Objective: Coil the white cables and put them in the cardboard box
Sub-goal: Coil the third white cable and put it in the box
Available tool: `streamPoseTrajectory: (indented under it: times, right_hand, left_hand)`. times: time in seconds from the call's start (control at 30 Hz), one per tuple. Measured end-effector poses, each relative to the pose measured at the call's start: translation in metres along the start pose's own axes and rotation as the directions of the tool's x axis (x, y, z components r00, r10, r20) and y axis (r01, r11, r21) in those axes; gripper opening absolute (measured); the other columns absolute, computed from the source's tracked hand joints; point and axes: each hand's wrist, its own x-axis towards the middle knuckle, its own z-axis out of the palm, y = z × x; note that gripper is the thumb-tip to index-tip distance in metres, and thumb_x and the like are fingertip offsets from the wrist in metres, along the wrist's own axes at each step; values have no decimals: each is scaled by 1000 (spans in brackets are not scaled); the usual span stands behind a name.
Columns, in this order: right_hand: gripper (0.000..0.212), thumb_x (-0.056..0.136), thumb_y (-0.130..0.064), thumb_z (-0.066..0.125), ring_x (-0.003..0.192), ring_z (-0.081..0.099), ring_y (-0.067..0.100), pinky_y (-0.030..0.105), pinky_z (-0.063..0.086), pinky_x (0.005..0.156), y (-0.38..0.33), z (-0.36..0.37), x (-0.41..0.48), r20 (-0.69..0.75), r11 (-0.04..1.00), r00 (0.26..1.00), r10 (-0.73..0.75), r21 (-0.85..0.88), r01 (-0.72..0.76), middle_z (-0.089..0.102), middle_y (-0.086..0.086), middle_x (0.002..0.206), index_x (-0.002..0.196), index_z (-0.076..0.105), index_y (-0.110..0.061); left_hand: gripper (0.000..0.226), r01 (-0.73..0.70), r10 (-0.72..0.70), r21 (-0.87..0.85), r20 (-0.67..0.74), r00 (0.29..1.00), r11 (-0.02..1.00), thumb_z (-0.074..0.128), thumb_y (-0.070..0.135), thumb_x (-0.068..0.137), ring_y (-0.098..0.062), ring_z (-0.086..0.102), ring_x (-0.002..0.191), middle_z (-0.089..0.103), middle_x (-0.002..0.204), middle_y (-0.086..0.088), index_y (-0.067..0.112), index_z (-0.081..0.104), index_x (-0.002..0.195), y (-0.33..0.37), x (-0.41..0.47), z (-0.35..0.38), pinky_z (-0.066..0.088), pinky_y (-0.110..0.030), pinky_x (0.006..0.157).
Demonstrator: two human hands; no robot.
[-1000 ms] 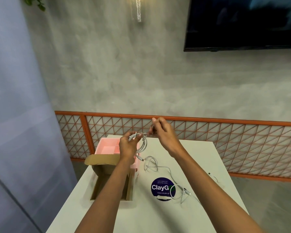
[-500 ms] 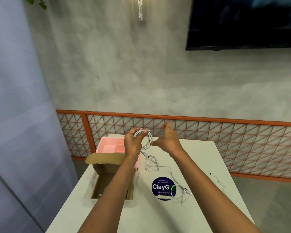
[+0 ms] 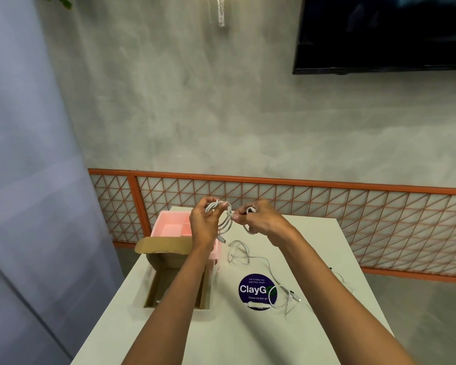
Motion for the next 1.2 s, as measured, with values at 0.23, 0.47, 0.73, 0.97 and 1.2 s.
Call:
streamPoseTrajectory:
  times: [0.23, 0.47, 0.73, 0.97, 1.2]
  right_hand:
    - [10, 92, -12, 60, 62, 44, 9, 20, 37, 56, 18, -15, 5, -113, 999, 994, -7, 50, 12, 55, -1, 78, 82, 61, -13]
    - [19, 96, -3, 50, 56, 40, 13, 22, 36, 54, 32, -18, 6, 15, 929, 998, 53, 366, -55, 70, 12, 98, 80, 52, -13]
    - [14, 95, -4, 51, 58, 43, 10, 19, 36, 52, 34, -22, 9, 121, 875, 992, 21, 479, -77, 68, 8, 89, 85, 55, -12]
    - [12, 94, -6, 55, 59, 46, 10, 19, 40, 54, 36, -27, 13, 171, 921, 984, -44, 389, -27, 67, 18, 99, 84, 57, -13]
    - [6, 90, -6, 59, 65, 50, 10, 20, 44, 63, 45, -36, 14, 185, 907, 977, -111, 421, 23, 65, 6, 86, 90, 65, -5]
  left_hand:
    - [14, 274, -222, -256, 216, 951, 927, 65, 18, 87, -4, 39, 46, 63, 63, 9, 15, 55, 96, 8, -1, -6, 38, -17, 43]
    - [10, 452, -286, -351, 434, 854, 820, 58, 14, 92, -3, 42, 43, 63, 63, 2, 16, 49, 89, 15, -2, -14, 46, -18, 47]
    - [10, 470, -276, -213, 581, 766, 857, 58, 13, 90, -3, 34, 43, 44, 53, 6, 14, 48, 93, 22, 3, -29, 44, -18, 44]
    - [27, 100, -150, 113, 631, 762, 988, 71, 13, 81, -14, 62, 78, 63, 92, -6, 11, 64, 107, 28, 5, -31, 50, -22, 58]
    - [17, 110, -128, 68, 646, 752, 992, 62, 7, 87, -8, 47, 55, 57, 76, -1, 5, 61, 104, 28, 0, -24, 53, -20, 55]
